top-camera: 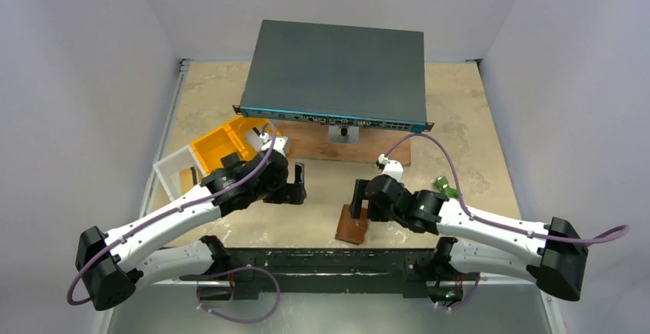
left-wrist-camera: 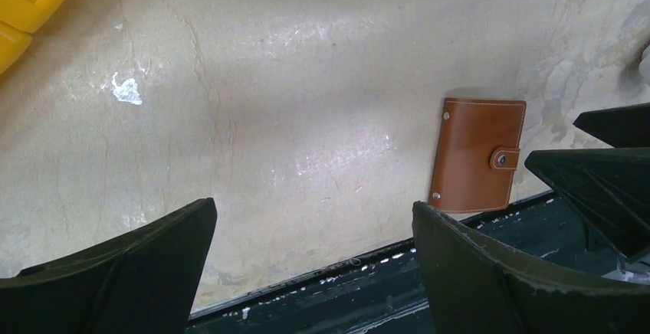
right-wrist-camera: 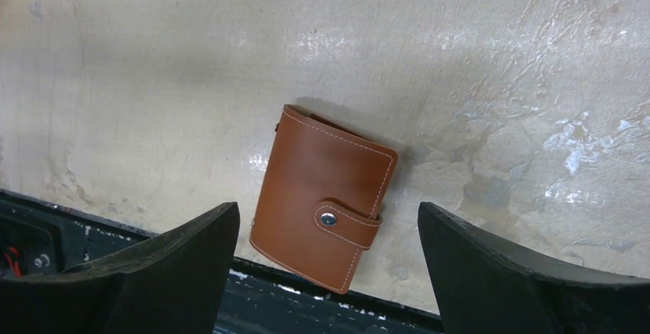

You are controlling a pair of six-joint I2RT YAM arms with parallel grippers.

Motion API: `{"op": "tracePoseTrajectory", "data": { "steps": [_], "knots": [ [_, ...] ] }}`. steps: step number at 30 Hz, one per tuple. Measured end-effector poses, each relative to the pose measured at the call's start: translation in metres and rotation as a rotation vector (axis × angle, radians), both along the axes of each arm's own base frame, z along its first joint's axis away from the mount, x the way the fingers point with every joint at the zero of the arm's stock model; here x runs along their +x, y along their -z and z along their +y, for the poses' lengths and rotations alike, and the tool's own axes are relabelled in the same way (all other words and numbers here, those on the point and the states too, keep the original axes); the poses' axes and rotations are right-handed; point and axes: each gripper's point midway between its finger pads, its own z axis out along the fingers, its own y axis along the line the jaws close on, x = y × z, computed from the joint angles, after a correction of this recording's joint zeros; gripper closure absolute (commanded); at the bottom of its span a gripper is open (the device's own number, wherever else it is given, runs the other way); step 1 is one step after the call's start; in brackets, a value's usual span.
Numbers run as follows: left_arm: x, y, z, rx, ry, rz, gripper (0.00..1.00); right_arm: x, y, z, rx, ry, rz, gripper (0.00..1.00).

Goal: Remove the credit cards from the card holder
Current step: Open the card holder at the center of the board.

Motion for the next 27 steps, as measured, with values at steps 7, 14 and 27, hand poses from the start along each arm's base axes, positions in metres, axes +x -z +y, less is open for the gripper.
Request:
{"op": "tracePoseTrajectory", "data": {
  "steps": [7,14,27],
  "knots": [
    [0.0,-0.002,0.003,0.016,0.007,-0.002,0.0,0.001,0.001,-0.007,-0.042,0.015,-0.001,0.13],
    [-0.001,-0.007,0.006,0.011,0.002,-0.022,0.0,-0.004,0.005,-0.009,-0.083,0.005,0.008,0.18],
    [-0.012,0.024,0.016,0.058,-0.02,0.05,0.0,-0.032,0.035,0.011,-0.213,-0.077,0.076,0.46]
  ]
}}
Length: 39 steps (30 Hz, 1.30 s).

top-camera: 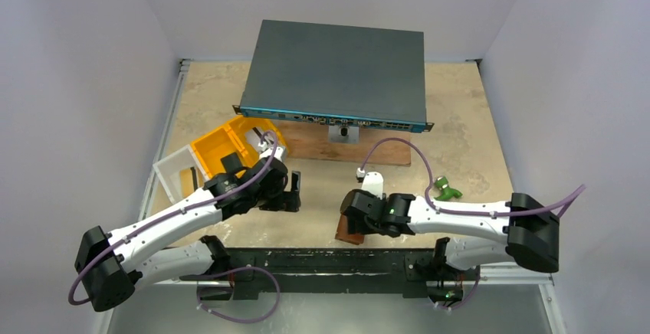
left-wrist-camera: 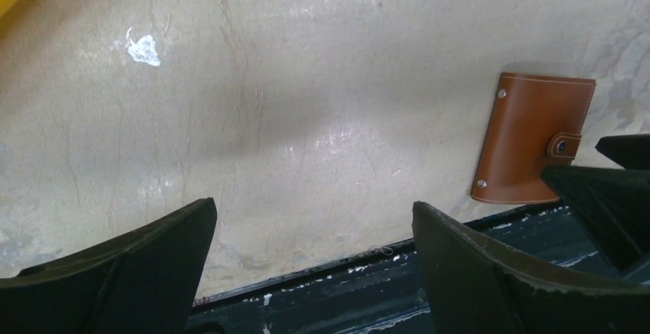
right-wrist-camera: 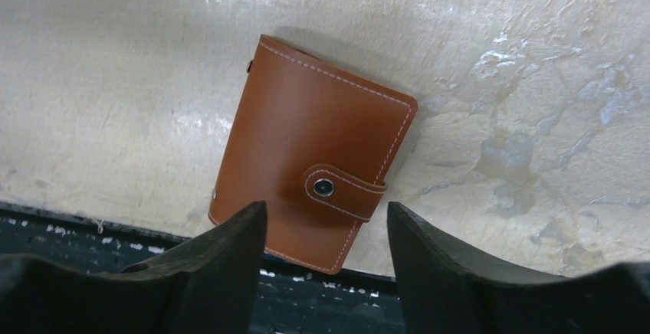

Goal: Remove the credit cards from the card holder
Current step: Open the card holder at the center of the board.

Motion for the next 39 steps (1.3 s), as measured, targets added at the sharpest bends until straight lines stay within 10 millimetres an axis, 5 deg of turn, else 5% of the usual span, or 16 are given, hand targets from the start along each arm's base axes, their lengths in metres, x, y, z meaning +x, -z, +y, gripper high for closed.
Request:
{"op": "tracePoseTrajectory", "data": {
  "steps": [25,33,39],
  "knots": [
    [-0.01,0.016,-0.001,-0.019,0.0,0.046,0.0,0.01,0.014,0.009,-0.132,0.014,-0.01,0.75],
    [-0.014,0.023,-0.007,-0.044,0.012,0.076,0.03,0.01,0.014,0.008,-0.132,0.014,-0.012,1.0],
    [-0.017,0.028,-0.02,-0.088,0.04,0.105,0.09,0.01,0.011,0.016,-0.092,0.01,-0.01,1.0]
  ]
}}
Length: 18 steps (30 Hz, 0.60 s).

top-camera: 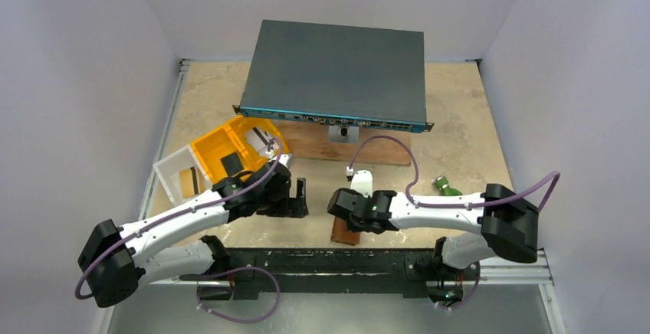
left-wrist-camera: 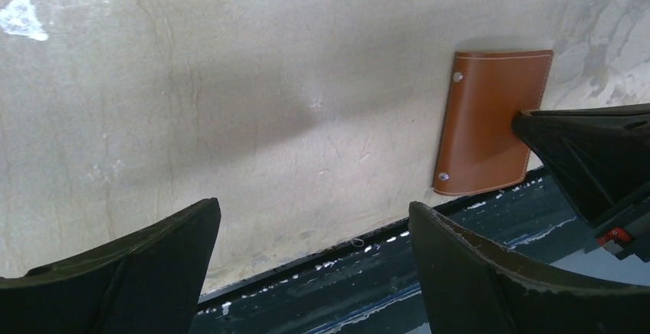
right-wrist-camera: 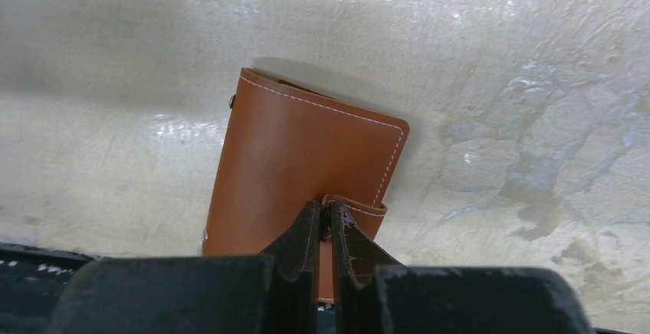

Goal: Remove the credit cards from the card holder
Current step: Open the card holder at the center of the board.

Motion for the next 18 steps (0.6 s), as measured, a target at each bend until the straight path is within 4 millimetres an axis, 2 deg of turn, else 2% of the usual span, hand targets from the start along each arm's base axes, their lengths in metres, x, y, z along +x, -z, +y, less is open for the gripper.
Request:
{"op": "tracePoseTrajectory", "data": {
  "steps": [9,14,18],
  "knots": [
    [-0.007,0.004,-0.023,-0.094,0.054,0.052,0.39,0.0,-0.019,0.017,0.127,-0.008,-0.012,1.0],
    [-0.01,0.002,-0.033,-0.139,0.084,0.066,0.42,0.001,-0.027,0.022,0.167,-0.004,-0.022,1.0],
    [-0.01,0.0,-0.036,-0.153,0.092,0.067,0.42,0.003,-0.045,0.027,0.222,0.001,-0.042,1.0]
  ]
}}
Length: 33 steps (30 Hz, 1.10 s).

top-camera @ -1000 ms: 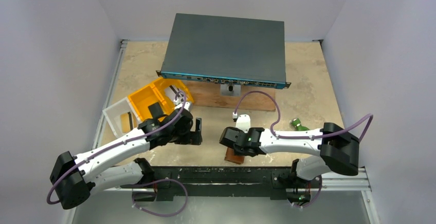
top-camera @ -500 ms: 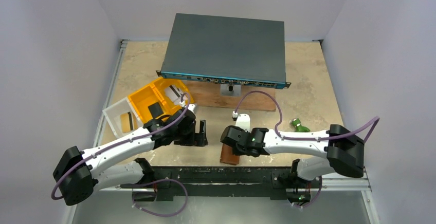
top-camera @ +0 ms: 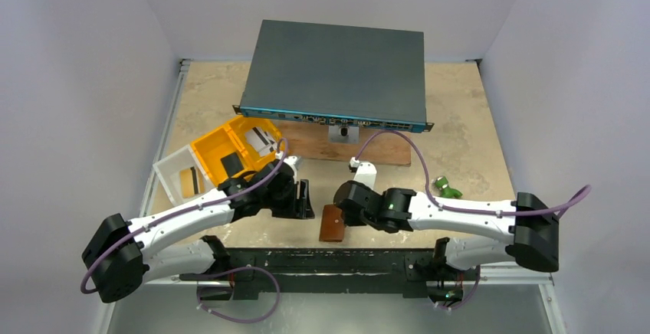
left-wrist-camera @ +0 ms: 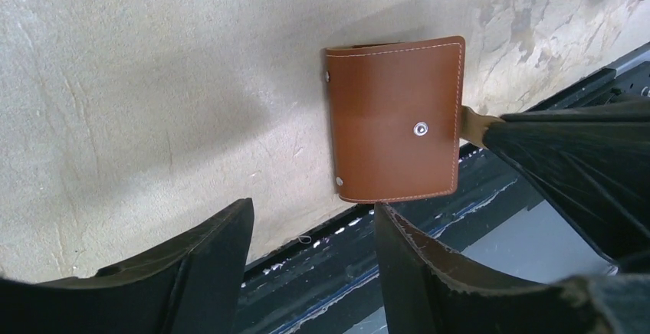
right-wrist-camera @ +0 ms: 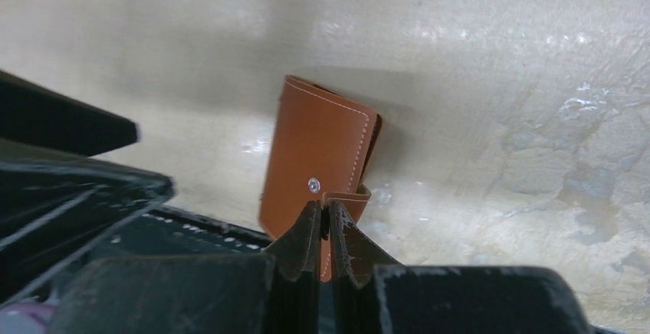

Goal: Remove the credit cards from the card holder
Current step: Open the card holder at the center of the board.

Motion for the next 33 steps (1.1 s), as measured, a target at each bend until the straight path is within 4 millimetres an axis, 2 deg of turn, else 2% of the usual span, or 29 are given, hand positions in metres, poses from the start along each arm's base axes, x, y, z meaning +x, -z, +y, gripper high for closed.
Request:
{"op": "tracePoseTrajectory", "data": {
  "steps": [6,10,15,19,23,28,33],
  "knots": [
    [-0.001,0.003,0.004,0.022,-0.003,0.003,0.39,0.008,-0.042,0.018,0.103,0.007,-0.043,1.0],
    [-0.003,0.01,0.018,0.088,-0.015,0.006,0.38,0.012,-0.058,0.029,0.129,0.001,-0.057,1.0],
    [-0.004,0.009,0.03,0.127,-0.037,-0.007,0.39,0.016,-0.058,0.04,0.103,-0.014,-0.058,1.0],
    [-0.004,0.007,0.035,0.135,-0.046,-0.018,0.41,0.016,-0.052,0.039,0.074,-0.018,-0.05,1.0],
    [-0.004,0.008,0.035,0.138,-0.046,-0.016,0.45,0.015,-0.051,0.025,0.031,-0.007,-0.055,1.0],
    [-0.005,0.011,0.029,0.125,-0.029,0.004,0.5,0.01,-0.046,-0.01,-0.013,0.04,-0.065,1.0],
    [-0.008,0.021,0.022,0.133,-0.001,0.045,0.54,-0.002,-0.012,-0.047,-0.081,0.079,-0.031,1.0]
  ]
}}
